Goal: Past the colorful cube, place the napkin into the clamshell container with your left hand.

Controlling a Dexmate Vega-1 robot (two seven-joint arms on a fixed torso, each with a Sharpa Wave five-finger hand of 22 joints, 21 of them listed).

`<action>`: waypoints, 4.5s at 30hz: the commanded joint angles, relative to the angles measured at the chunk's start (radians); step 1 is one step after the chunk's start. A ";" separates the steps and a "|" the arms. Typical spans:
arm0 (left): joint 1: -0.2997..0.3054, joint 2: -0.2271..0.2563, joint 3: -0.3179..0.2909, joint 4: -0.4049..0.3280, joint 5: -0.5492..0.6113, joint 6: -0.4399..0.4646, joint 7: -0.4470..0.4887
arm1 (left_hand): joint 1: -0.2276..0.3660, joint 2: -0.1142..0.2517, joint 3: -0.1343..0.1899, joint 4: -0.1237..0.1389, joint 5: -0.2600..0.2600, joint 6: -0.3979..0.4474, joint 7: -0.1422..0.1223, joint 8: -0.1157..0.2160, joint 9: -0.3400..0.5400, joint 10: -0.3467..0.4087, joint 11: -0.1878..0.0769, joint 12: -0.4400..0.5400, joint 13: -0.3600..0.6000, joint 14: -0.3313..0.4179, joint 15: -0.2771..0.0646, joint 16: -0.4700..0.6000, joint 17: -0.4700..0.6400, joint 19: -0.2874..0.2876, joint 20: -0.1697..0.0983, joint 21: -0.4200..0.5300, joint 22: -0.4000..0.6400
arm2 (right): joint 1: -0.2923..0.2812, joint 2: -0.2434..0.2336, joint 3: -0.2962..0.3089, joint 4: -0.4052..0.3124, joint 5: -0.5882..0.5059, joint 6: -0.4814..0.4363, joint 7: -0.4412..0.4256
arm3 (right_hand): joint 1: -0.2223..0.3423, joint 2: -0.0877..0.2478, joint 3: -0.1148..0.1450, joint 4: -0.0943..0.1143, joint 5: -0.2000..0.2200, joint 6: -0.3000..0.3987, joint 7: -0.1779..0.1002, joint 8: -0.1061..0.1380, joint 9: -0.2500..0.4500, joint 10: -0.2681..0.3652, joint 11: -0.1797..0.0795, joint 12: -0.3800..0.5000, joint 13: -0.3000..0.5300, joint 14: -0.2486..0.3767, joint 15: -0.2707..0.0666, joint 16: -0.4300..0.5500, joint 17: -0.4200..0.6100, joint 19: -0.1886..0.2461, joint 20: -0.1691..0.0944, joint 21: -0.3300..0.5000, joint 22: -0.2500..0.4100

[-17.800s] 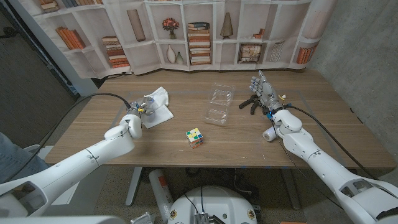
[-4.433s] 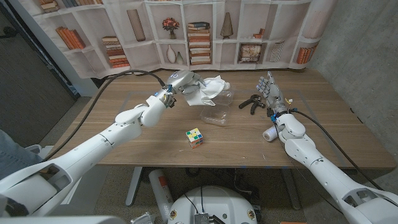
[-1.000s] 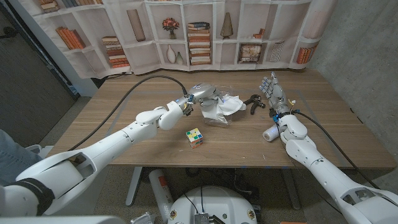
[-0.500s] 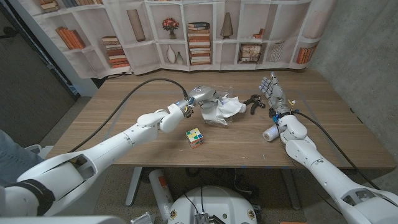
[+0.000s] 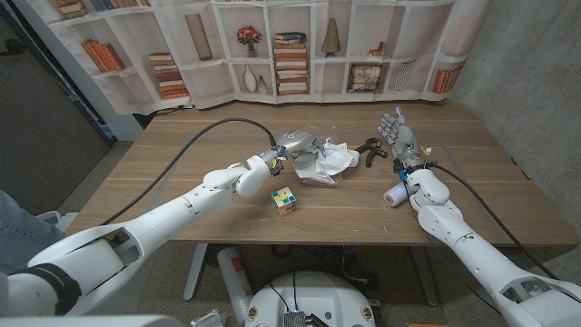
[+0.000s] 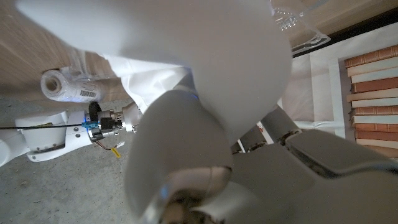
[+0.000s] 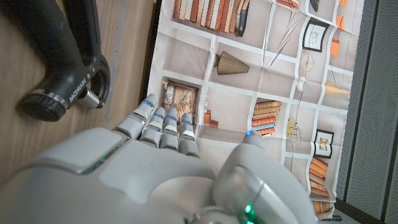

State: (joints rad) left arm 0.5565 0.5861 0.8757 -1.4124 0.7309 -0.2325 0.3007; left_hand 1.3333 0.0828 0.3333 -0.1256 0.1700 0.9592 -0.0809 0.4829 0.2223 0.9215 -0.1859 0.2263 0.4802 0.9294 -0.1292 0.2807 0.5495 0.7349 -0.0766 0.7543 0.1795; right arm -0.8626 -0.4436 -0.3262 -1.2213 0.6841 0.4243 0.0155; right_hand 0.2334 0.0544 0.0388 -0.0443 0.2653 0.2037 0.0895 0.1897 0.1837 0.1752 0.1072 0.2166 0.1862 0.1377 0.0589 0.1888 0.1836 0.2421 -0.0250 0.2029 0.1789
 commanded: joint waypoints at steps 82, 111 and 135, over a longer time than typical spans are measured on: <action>0.020 0.030 0.022 -0.142 0.020 0.208 -0.201 | -0.199 -0.037 -0.042 0.073 0.015 -0.126 -0.104 -0.034 -0.018 -0.166 -0.021 -0.045 -0.068 -0.267 -0.070 -0.083 -0.108 -0.393 0.091 -0.139 0.007 | -0.023 -0.009 0.006 -0.009 0.014 -0.005 0.014 | 0.006 0.016 -0.004 -0.005 -0.001 0.025 -0.002 0.011 0.005 0.021 0.005 0.003 0.003 0.015 -0.004 0.002 0.003 0.012 -0.003 -0.002 0.004; 0.024 0.032 0.008 -0.172 0.026 0.219 -0.219 | -0.254 -0.067 -0.064 0.090 0.032 -0.161 -0.098 -0.061 -0.028 -0.212 -0.022 -0.038 -0.082 -0.310 -0.062 -0.078 -0.119 -0.423 0.110 -0.159 0.007 | -0.042 -0.024 0.012 -0.039 0.013 -0.010 0.005 | 0.013 0.020 -0.002 -0.009 -0.002 0.028 -0.002 0.010 0.005 0.023 0.002 0.003 0.003 0.016 -0.003 0.001 0.003 0.014 -0.002 -0.002 0.004; 0.033 0.034 -0.008 -0.201 0.029 0.244 -0.213 | -0.279 -0.078 -0.072 0.099 0.040 -0.169 -0.094 -0.073 -0.030 -0.230 -0.023 -0.036 -0.090 -0.325 -0.060 -0.075 -0.126 -0.427 0.115 -0.166 0.008 | -0.050 -0.028 0.020 -0.044 0.021 -0.005 0.010 | 0.015 0.022 -0.001 -0.011 -0.003 0.029 -0.002 0.010 0.005 0.025 0.001 0.003 0.003 0.017 -0.003 0.001 0.003 0.014 -0.002 -0.002 0.004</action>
State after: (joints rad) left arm 0.5862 0.6193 0.8749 -1.5987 0.7570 0.0033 0.0840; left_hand 1.0634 0.0056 0.2645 -0.0317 0.2020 0.7930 -0.1753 0.4129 0.1905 0.6921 -0.2073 0.1848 0.3891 0.6076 -0.0613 0.1969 0.4217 0.3113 0.0400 0.5914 0.1837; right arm -0.9104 -0.4723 -0.3089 -1.2677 0.6994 0.4153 0.0208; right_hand 0.2442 0.0652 0.0360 -0.0471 0.2653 0.2252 0.0857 0.1973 0.1836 0.1930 0.1110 0.2166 0.1887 0.1485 0.0553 0.1888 0.1835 0.2455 -0.0286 0.2029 0.1789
